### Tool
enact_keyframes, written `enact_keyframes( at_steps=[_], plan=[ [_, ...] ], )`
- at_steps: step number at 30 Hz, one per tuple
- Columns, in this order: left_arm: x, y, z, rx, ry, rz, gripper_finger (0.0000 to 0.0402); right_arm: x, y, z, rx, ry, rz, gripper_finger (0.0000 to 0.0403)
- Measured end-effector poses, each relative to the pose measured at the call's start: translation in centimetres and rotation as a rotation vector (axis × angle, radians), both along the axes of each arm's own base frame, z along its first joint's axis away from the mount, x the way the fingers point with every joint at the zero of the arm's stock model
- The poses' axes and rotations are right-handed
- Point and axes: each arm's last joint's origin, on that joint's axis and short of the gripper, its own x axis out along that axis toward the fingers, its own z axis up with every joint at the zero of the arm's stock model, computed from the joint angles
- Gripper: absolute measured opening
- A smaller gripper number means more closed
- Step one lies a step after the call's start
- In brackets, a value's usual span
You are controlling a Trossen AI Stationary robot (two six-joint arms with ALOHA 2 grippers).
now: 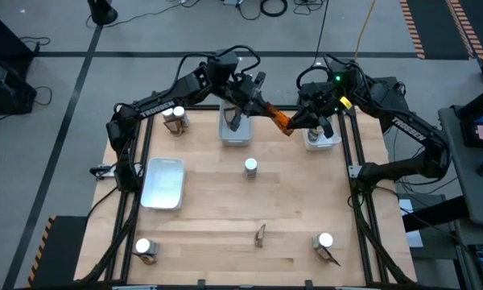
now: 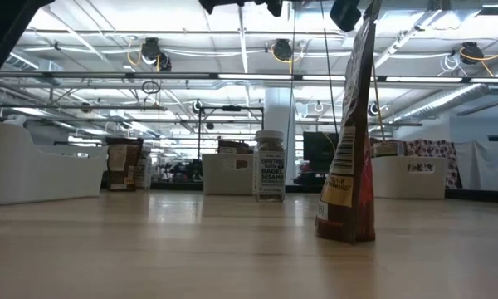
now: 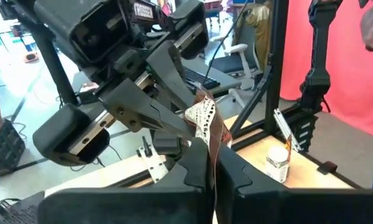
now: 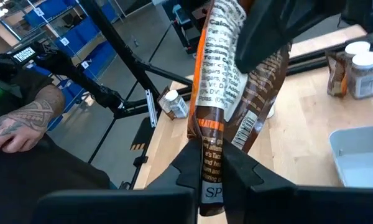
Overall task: Sort spices by type
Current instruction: Adjust the orange spice pack
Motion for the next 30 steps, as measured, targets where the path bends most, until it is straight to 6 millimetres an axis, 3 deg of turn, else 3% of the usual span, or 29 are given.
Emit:
enact_keyframes(
  at_steps=[8, 14, 17, 23, 30],
  plan=[
    [-1.5, 2.3, 0.9, -0.155, 0.043, -0.029, 0.0004, -0.2, 0.1, 1.2, -0.102, -0.108, -0.001, 0.0143],
    [-3.6, 5.4, 2.1, -0.387, 0.102, -0.079, 0.0002, -2.1, 0.9, 3.0, -0.364, -0.215, -0.102, 0.0208],
    [-4.0, 6.3, 2.6, -0.504, 0.134, -0.055, 0.0002, -2.7, 1.5, 3.6, -0.526, -0.235, -0.185, 0.0209],
    [-3.9, 6.5, 3.8, -0.746, 0.155, 0.007, 0.0002, -1.8, 2.5, 4.4, -0.717, -0.286, -0.281, 0.0185],
    [-4.3, 7.1, 4.9, -0.881, 0.113, 0.044, 0.0002, -1.1, 3.1, 4.9, -0.84, -0.288, -0.403, 0.0109]
  ],
)
